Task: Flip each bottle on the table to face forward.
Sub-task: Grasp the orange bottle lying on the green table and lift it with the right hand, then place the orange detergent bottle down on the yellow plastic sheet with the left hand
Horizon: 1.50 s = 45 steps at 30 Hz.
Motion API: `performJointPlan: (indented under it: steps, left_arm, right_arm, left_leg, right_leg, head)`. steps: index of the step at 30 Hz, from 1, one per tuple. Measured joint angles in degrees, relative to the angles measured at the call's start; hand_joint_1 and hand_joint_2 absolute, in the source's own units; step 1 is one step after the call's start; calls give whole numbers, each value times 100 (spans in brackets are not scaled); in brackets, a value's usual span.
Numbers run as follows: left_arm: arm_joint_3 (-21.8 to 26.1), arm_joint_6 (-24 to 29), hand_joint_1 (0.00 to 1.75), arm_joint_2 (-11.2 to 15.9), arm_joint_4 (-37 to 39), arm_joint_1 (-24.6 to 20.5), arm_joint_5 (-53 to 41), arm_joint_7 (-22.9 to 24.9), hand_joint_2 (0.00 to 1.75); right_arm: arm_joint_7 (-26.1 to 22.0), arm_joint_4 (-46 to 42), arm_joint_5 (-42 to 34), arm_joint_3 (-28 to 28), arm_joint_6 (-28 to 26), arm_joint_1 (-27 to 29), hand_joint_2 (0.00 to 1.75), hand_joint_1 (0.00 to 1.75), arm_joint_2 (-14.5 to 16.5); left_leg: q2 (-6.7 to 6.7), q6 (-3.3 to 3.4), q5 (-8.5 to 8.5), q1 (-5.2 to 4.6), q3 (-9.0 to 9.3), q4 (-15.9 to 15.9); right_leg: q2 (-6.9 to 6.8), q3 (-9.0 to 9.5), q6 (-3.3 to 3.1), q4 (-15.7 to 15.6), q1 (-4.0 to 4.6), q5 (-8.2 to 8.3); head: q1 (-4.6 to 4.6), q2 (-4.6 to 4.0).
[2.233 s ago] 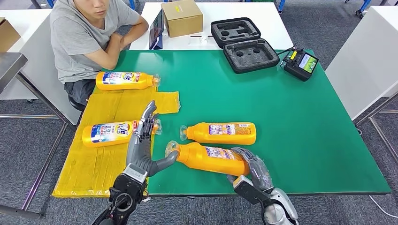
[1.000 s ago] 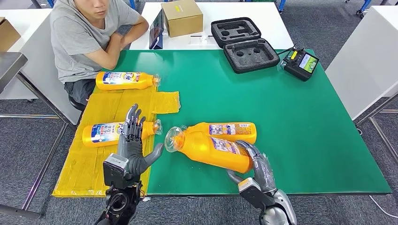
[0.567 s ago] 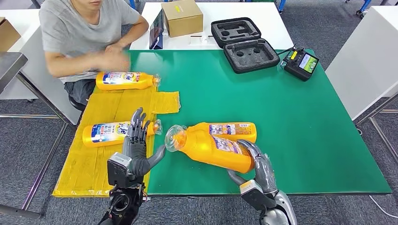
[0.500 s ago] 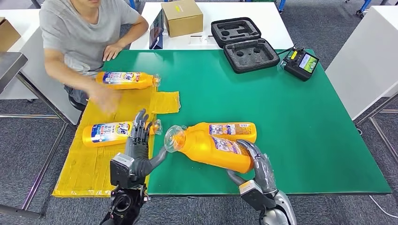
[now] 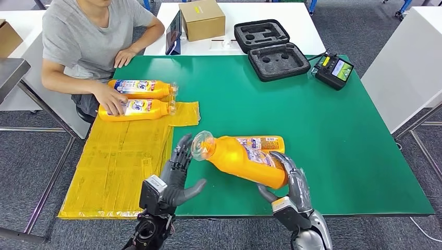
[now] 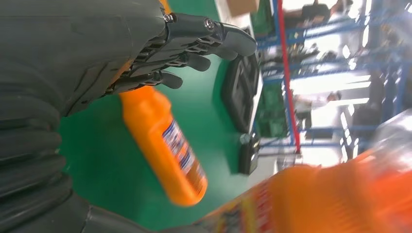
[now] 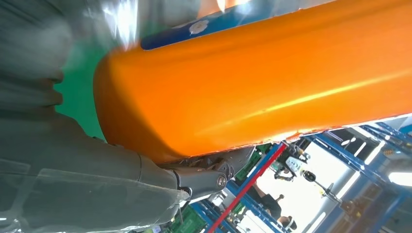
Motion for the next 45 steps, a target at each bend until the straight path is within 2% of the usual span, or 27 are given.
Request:
performJointPlan:
  steps: [8, 12, 20, 34, 38, 45]
  left_arm:
    - [-204, -249, 0, -14, 346, -58, -10, 3, 175]
    - [-296, -420, 0, -25, 437, -104, 44, 57, 0]
    - [-460, -547, 0, -117, 612, -248, 78, 93, 0]
    - [-495, -496, 0, -146, 726, -342, 89, 51, 0]
    - [-521, -325, 0, -192, 736, -450, 163, 26, 175]
    - [-578, -36, 0, -221, 726, -507, 159, 6, 175]
  right_arm:
    - [-1, 24, -97, 11, -135, -148, 175, 175, -39]
    - [0, 86, -133, 88, -178, -223, 175, 175, -67]
    - [0, 225, -291, 468, -233, -359, 175, 175, -61]
    - [0, 325, -331, 668, -233, -429, 175, 175, -50]
    - [0, 453, -245, 826, -232, -484, 175, 175, 52]
    - [0, 819, -415, 1009, -219, -614, 175, 175, 138]
  left_leg:
    - [0, 0, 0, 0, -1, 0]
    - [0, 0, 0, 0, -1, 0]
    - [0, 0, 0, 0, -1, 0]
    - [0, 0, 0, 0, -2, 0]
    - [0, 0, 1, 1, -2, 0]
    - [-1, 1, 1, 0, -2, 0]
  right_leg:
    - [-1, 0, 0, 0, 0, 0]
    - [-1, 0, 0, 0, 0, 0]
    - [-1, 0, 0, 1, 0, 0]
    - [-1, 0, 0, 1, 0, 0]
    - [-1, 0, 0, 1, 1, 0]
    - [-1, 0, 0, 1, 0, 0]
  head:
    - [0, 0]
    - [-1, 0]
    - [0, 0]
    - [0, 0]
    - [0, 0]
    - [0, 0]
